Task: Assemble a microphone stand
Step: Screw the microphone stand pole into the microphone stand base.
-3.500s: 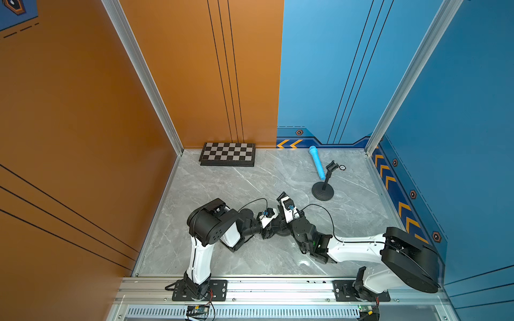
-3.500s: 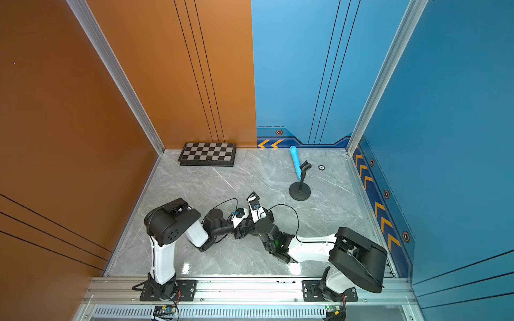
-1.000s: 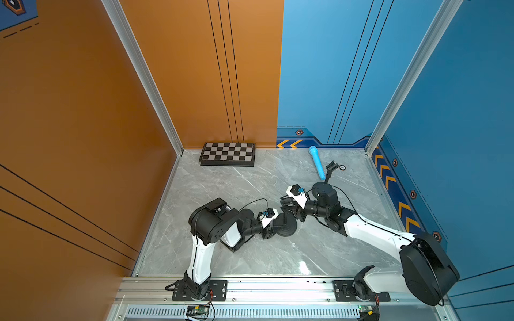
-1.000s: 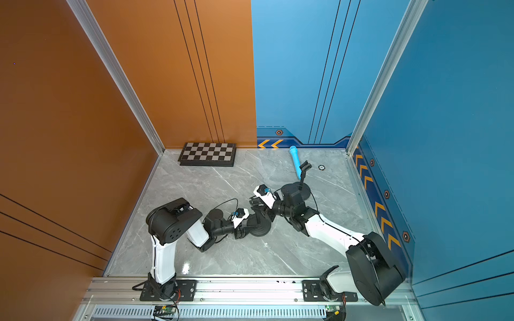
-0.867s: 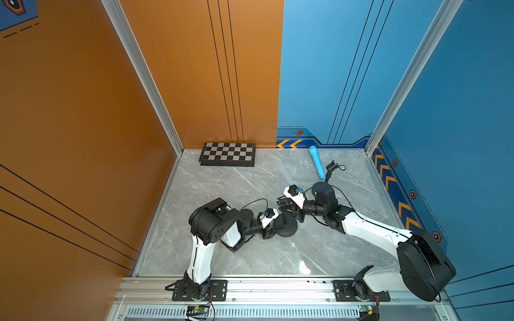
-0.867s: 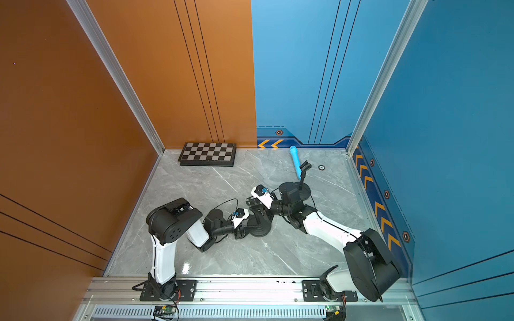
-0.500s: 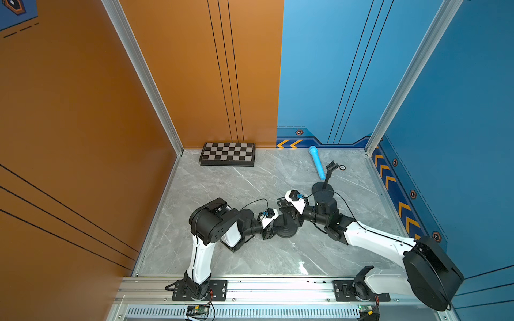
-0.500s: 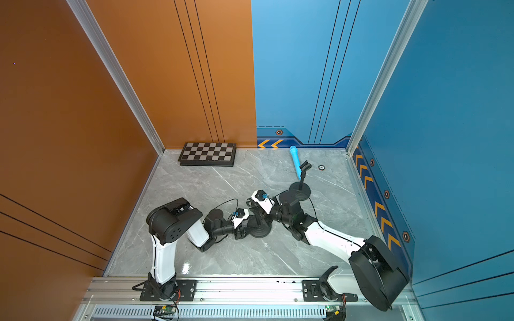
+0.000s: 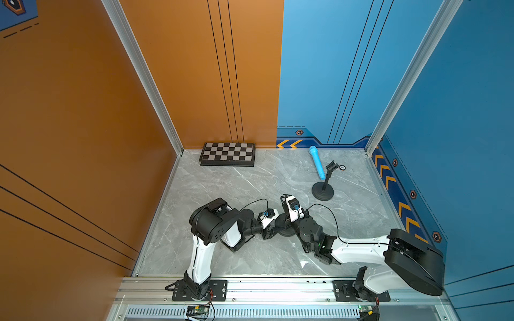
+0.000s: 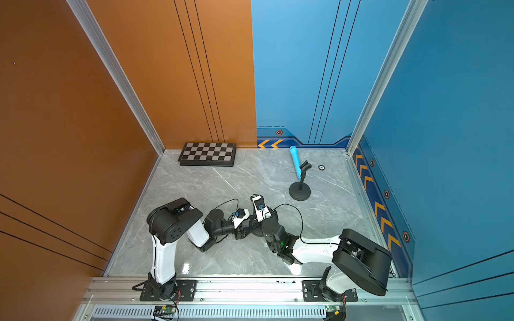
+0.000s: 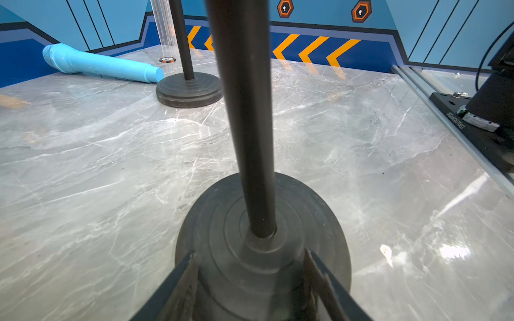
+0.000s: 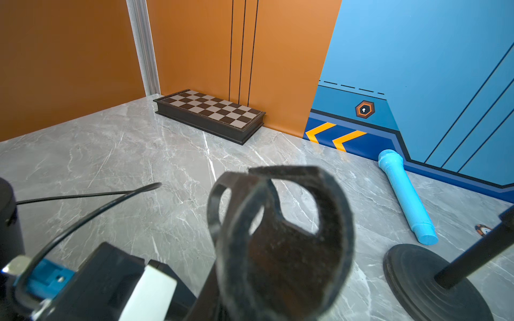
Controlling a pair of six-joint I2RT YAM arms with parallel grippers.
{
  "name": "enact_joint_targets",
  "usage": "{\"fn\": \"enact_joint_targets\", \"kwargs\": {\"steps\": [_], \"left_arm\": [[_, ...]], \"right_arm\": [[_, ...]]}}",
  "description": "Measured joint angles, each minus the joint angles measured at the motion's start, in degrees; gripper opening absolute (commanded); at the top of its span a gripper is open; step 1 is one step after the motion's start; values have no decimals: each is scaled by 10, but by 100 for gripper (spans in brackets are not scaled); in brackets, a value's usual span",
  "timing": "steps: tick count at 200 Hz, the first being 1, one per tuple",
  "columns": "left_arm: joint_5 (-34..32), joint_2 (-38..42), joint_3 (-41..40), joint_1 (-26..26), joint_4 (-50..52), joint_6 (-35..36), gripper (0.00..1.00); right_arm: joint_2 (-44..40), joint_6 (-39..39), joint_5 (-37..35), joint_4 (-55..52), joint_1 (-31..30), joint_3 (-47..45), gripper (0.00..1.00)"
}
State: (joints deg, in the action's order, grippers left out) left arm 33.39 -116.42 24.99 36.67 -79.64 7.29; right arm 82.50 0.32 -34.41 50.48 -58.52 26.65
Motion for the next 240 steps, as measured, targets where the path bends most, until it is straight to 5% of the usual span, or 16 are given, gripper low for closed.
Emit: {"fn": "enact_joint_targets", "kwargs": {"steps": [70,134,240], "left_arm": [[-28,61,-48,9,77,4,64],[-79,179,-93,7,96,2,68],[-127,123,-65,-9,94,3,71]], "right_arm": [[30,-19,-25,-8,14,41,0],[46,-22,75,-11,16,68,0],[83,-34,194,21,33,81,0]]}}
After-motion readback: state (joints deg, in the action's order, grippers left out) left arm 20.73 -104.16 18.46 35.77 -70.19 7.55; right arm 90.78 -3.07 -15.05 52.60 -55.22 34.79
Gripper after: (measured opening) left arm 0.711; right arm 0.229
